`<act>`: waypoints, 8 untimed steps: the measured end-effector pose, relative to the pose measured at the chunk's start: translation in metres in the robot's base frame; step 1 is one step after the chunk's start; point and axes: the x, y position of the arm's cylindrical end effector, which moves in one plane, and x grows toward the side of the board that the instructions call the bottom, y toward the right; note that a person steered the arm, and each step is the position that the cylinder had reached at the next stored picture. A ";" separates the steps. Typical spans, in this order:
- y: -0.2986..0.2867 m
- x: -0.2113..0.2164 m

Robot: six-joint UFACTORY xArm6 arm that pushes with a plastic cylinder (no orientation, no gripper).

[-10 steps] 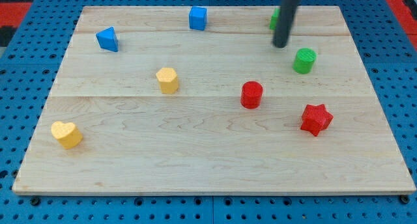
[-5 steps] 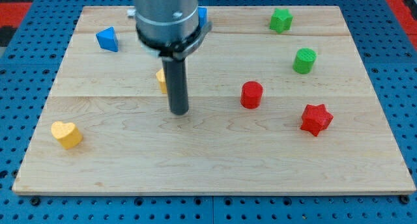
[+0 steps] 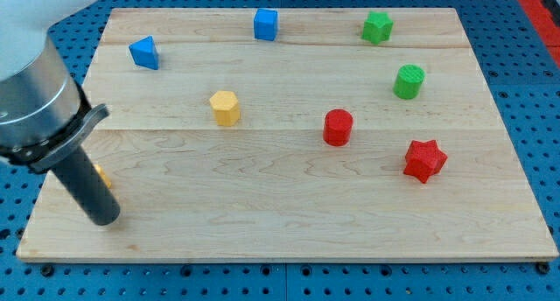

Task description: Place yellow heart diagonally towards yellow hexagon

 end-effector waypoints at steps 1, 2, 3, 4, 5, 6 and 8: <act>-0.013 0.007; -0.019 -0.035; -0.019 -0.054; -0.019 -0.055; -0.019 -0.055; -0.005 -0.056; -0.033 -0.020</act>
